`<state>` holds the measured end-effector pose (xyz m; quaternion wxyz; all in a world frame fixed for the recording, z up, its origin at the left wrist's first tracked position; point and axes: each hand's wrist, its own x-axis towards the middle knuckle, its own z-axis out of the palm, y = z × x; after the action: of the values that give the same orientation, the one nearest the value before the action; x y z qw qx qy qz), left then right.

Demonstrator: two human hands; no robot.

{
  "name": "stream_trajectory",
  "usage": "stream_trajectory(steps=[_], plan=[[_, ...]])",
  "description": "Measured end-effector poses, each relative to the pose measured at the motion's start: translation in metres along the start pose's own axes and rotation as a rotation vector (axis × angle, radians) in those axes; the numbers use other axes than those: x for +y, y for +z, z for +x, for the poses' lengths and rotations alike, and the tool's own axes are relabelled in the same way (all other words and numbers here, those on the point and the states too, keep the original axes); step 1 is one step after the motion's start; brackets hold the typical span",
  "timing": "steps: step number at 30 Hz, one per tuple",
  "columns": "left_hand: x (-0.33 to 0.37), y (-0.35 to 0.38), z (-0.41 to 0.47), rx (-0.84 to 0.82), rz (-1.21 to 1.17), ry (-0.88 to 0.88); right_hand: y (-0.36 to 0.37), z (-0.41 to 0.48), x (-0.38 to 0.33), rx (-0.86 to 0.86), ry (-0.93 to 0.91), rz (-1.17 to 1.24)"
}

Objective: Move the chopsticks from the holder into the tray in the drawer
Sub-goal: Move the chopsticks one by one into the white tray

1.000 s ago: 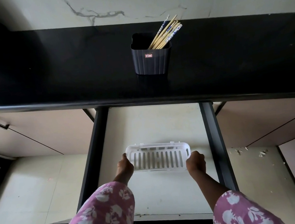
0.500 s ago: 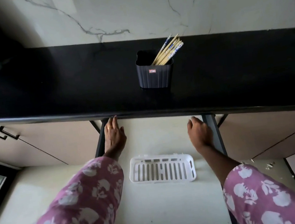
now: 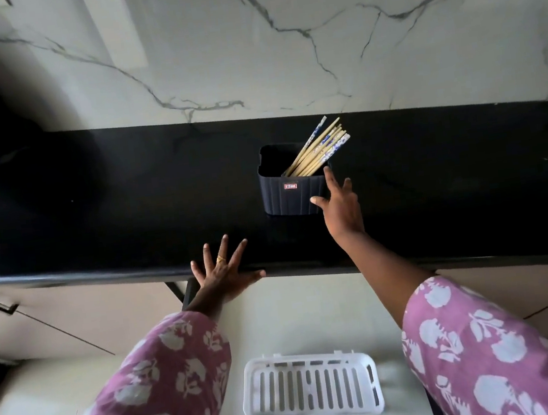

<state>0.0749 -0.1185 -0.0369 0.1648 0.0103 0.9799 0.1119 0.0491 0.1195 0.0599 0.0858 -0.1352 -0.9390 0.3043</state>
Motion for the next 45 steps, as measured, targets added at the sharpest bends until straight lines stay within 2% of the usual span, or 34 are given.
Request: stream_trajectory(steps=[3, 8, 26, 29, 34, 40, 45], plan=[[0.001, 0.001, 0.004, 0.028, 0.01, -0.025, 0.003, 0.015, -0.002, 0.058, -0.045, -0.017], [0.009, -0.003, 0.004, -0.027, 0.018, -0.06, 0.001, 0.023, -0.009, 0.193, -0.059, 0.078], [0.01, -0.01, 0.003, -0.065, -0.024, -0.083, -0.041, 0.012, 0.037, 0.273, -0.073, 0.011], [0.011, -0.01, 0.003, -0.065, -0.031, -0.087, -0.05, 0.023, 0.032, 0.332, 0.01, 0.036], [0.013, -0.011, 0.003, -0.07, -0.021, -0.101, -0.063, 0.058, 0.021, 0.317, 0.275, 0.216], [0.011, -0.012, 0.004, -0.067, -0.024, -0.083, -0.071, 0.082, 0.016, 0.32, 0.237, 0.195], [0.009, -0.012, 0.004, -0.071, -0.033, -0.069, -0.077, 0.085, 0.009, 0.308, 0.343, 0.207]])
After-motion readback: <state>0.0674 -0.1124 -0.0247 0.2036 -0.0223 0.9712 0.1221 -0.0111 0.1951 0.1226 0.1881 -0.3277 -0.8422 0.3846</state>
